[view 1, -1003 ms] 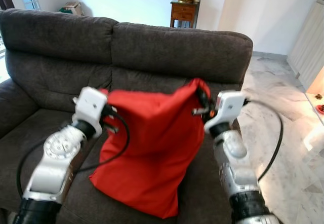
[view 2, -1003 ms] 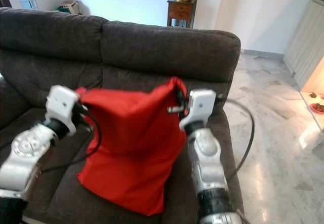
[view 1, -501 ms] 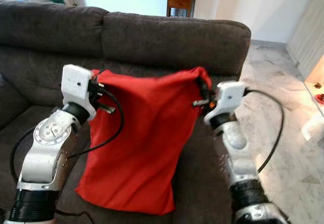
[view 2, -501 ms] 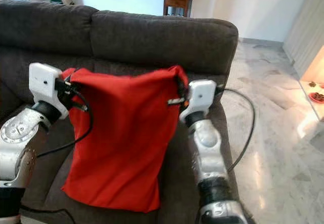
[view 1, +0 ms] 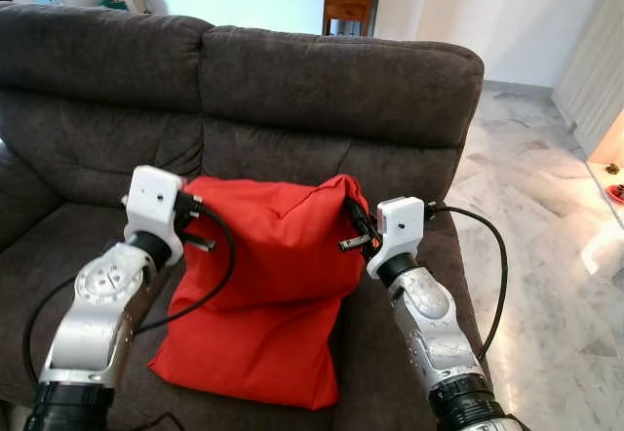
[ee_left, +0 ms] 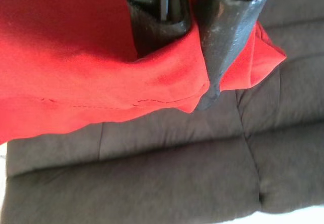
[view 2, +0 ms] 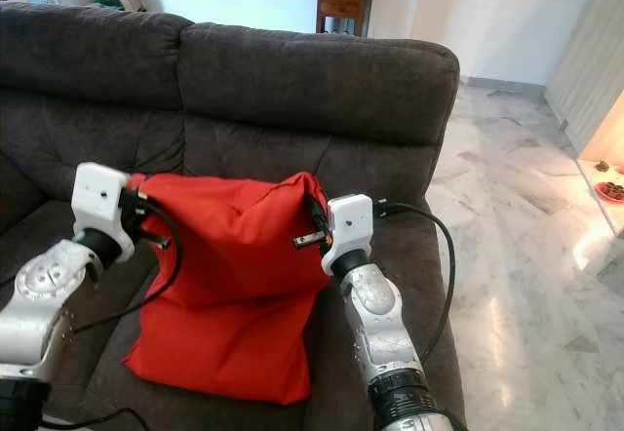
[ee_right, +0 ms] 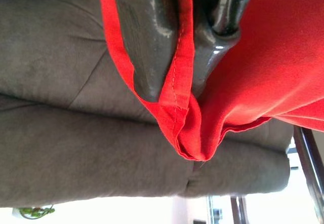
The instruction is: Move the pillow to the sofa from floor
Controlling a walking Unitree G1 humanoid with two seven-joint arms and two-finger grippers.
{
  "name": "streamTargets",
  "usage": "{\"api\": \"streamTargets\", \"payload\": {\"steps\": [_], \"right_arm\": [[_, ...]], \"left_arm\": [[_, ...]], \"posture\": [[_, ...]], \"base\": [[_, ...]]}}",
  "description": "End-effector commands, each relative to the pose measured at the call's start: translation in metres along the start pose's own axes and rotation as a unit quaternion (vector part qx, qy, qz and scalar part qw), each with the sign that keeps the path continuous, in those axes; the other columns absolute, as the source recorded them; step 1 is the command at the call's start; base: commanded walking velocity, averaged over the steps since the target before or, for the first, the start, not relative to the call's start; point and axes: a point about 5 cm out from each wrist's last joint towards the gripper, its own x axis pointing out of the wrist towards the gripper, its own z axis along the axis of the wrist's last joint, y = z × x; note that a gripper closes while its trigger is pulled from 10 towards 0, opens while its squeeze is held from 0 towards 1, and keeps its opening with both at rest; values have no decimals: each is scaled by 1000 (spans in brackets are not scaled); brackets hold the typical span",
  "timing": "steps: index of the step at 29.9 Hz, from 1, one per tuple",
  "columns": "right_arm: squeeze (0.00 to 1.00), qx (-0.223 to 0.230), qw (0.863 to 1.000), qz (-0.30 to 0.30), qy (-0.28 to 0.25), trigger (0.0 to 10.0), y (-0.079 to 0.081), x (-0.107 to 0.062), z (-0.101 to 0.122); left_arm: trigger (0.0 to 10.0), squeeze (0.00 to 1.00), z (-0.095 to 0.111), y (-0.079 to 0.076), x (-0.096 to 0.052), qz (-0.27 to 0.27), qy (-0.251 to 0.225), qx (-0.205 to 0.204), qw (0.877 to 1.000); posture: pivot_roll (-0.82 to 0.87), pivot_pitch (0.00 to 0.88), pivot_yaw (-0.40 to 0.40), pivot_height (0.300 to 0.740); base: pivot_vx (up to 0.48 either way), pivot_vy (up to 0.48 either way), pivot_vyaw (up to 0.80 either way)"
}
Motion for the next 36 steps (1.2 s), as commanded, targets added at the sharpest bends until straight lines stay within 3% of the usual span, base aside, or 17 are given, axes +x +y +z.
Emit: {"api": "streamTargets", "payload": {"steps": [1,2,3,4,5,6,12,13,14,15,16,17,21,25,27,30,36], "right_arm": [[0,1,1000,4,11,10000,2,-2,-5],[0,1,1000,4,13,10000,2,-2,-6],[118,1,1000,7,15,10000,2,-3,-7],[118,2,1000,8,17,10000,2,-3,-8],[945,1,1000,13,16,10000,3,-4,-8],[1000,0,1000,21,12,10000,5,-4,-8],[1000,-2,1000,26,15,10000,5,-6,-11],[176,-6,1000,24,15,10000,5,-6,-11],[0,-8,1000,22,15,10000,3,-7,-11],[0,-8,1000,18,15,10000,2,-7,-11],[0,-9,1000,7,19,10000,-3,-9,-13],[0,-9,1000,-6,23,10000,-7,-10,-14],[0,-4,981,-165,101,10000,-55,-39,-46],[0,8,961,-231,151,10000,-74,-62,-69],[0,28,933,-287,216,10000,-86,-92,-95],[0,39,899,-313,304,10000,-86,-135,-130],[0,47,860,-331,386,10000,-71,-185,-163]], "left_arm": [[10000,784,3,-5,0,-6,-16,10,1000],[10000,784,2,-6,0,-7,-16,7,1000],[10000,1000,1,-9,0,-9,-15,5,1000],[10000,1000,0,-10,0,-9,-15,4,1000],[10000,1000,-1,-11,0,-10,-15,4,1000],[10000,1000,-2,-13,0,-10,-14,1,1000],[10000,1000,-7,-16,0,-14,-10,-2,1000],[10000,1000,-7,-16,0,-14,-9,-2,1000],[10000,925,-9,-16,0,-13,-7,-3,1000],[10000,925,-11,-15,0,-13,-4,-4,1000],[10000,302,-15,-14,-1,-10,3,-4,1000],[10000,12,-19,-13,-1,-8,9,-5,1000],[10000,0,-70,4,-14,26,104,-4,994],[10000,0,-103,12,-27,49,170,-5,984],[10000,0,-136,17,-46,73,243,-14,967],[10000,0,-171,15,-74,95,325,-28,940],[10000,0,-206,-5,-109,85,410,-30,907]], "posture": [[108,0,-15,740],[108,0,-15,740],[106,0,-15,740],[106,0,-15,740],[107,0,-16,740],[107,0,-16,740],[104,0,-15,740],[104,0,-15,740],[104,0,-15,740],[104,0,-15,740],[109,0,-14,740],[109,0,-14,740],[101,0,-9,740],[92,0,-1,740],[84,0,5,740],[75,0,10,740],[69,0,16,740]], "base": [[0,0,0],[0,0,0],[0,0,0],[0,0,0],[0,0,0],[0,0,0],[0,0,0],[0,0,0],[0,0,0],[0,0,0],[0,0,0],[0,0,0],[0,0,0],[0,0,0],[0,0,0],[0,0,0],[0,0,0]]}}
